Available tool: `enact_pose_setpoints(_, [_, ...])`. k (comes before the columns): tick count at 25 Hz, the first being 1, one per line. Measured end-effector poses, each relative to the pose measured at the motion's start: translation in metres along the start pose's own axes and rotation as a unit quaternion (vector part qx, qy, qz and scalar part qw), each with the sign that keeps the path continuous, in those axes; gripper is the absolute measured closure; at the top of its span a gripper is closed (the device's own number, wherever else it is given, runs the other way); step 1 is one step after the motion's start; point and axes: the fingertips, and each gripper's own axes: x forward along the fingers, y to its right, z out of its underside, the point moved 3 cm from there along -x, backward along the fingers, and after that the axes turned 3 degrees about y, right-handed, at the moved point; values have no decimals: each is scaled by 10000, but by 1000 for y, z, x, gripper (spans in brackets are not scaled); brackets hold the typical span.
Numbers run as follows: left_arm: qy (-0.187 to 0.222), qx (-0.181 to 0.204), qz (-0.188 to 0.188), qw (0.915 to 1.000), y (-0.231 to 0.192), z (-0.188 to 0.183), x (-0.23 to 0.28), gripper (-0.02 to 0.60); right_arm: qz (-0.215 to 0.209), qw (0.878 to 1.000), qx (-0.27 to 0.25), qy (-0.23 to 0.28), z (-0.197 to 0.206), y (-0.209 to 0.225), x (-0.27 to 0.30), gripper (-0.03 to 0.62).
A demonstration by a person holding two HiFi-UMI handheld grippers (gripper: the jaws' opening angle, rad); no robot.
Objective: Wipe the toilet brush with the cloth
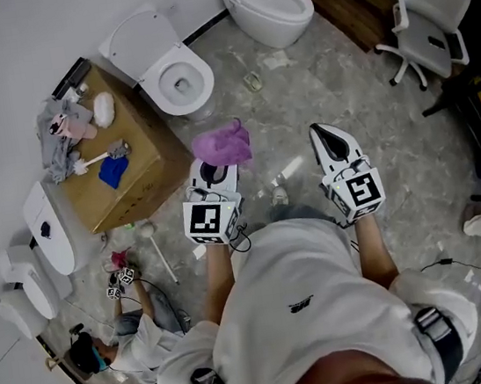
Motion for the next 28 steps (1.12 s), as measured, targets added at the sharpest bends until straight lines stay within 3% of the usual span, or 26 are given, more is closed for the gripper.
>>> enact_pose_setpoints(11, [-59,24,-274,9996,-36,5,81,509,-200,9997,-118,-56,6,54,71,599])
enact_pose_setpoints(19, [-163,-32,-252,9995,-70,21,126,509,-146,9997,-69,-166,19,83,119,599])
enact_pose_setpoints(28, [-223,-51,-28,9997,-131,59,205,509,-224,9997,-25,-115,47,121,209,599])
